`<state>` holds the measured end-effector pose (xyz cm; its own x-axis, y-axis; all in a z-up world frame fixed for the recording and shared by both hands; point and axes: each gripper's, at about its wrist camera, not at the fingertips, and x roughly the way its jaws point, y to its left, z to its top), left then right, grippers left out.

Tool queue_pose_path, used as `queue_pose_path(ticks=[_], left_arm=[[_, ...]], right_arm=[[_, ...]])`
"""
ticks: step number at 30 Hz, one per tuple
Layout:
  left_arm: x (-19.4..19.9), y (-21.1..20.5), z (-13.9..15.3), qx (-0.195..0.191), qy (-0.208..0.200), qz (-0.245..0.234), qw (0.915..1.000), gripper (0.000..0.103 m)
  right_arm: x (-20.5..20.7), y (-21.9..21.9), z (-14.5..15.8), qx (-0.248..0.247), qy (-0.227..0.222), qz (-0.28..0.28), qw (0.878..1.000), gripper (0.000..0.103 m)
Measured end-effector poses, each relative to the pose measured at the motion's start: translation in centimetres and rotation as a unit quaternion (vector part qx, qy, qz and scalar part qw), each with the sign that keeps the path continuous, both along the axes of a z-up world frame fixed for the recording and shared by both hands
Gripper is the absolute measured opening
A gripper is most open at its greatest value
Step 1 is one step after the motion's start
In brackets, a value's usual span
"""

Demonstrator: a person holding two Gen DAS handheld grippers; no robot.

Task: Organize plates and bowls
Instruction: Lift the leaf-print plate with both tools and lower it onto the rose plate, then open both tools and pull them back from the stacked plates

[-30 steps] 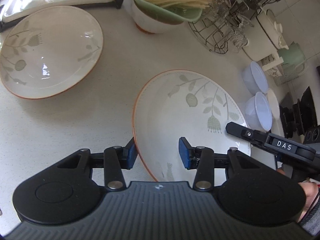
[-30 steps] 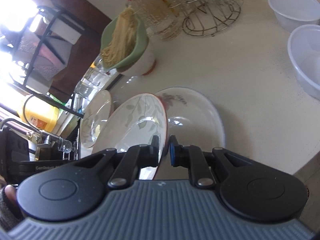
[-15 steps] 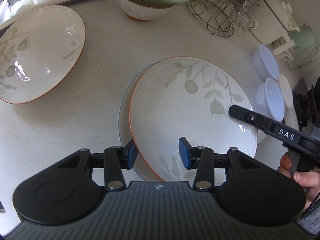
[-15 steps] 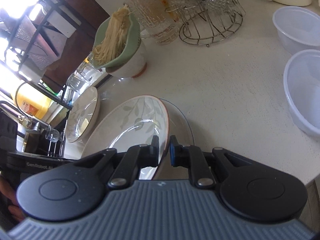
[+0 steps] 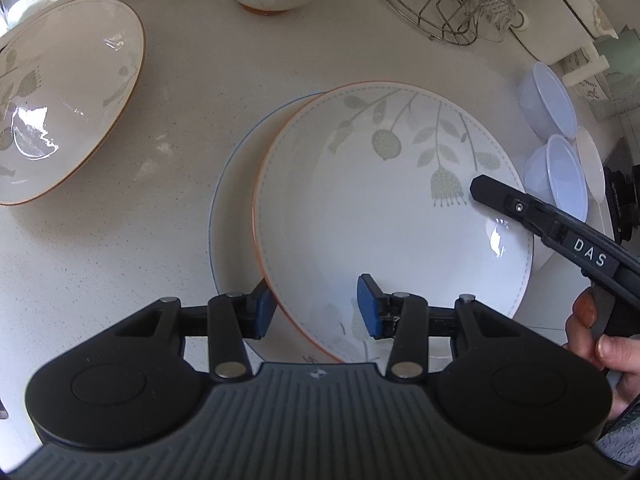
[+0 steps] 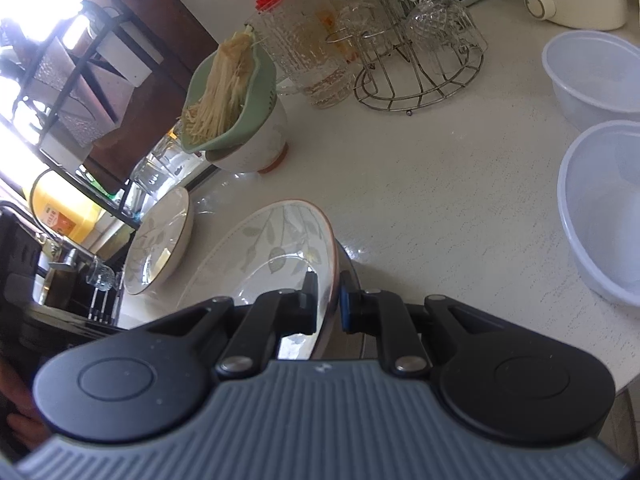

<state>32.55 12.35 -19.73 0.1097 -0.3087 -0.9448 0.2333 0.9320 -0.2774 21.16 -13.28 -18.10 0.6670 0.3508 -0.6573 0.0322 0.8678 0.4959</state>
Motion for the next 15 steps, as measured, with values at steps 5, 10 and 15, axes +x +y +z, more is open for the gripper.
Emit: queue_pose_path(ticks=[5, 10, 15], left_arm=[[0.6, -0.6, -0.6, 0.023, 0.001, 0.005, 0.9997, 0.048], [0.7, -0.8, -0.7, 0.037, 0.001, 0.020, 0.9991, 0.049], [0.8, -0.2, -0.6, 0.030, 0.008, 0.051, 0.9982, 0.049]], right_arm=[[0.6, 1.0, 0.0, -0.043, -0.007, 0.019, 0.999, 0.014], [1.0, 1.4, -0.2, -0.063, -0.007, 0.038, 0.997, 0.014], [1.4, 2.2, 0.1, -0.089, -0.004, 0.044, 0.995, 0.014]])
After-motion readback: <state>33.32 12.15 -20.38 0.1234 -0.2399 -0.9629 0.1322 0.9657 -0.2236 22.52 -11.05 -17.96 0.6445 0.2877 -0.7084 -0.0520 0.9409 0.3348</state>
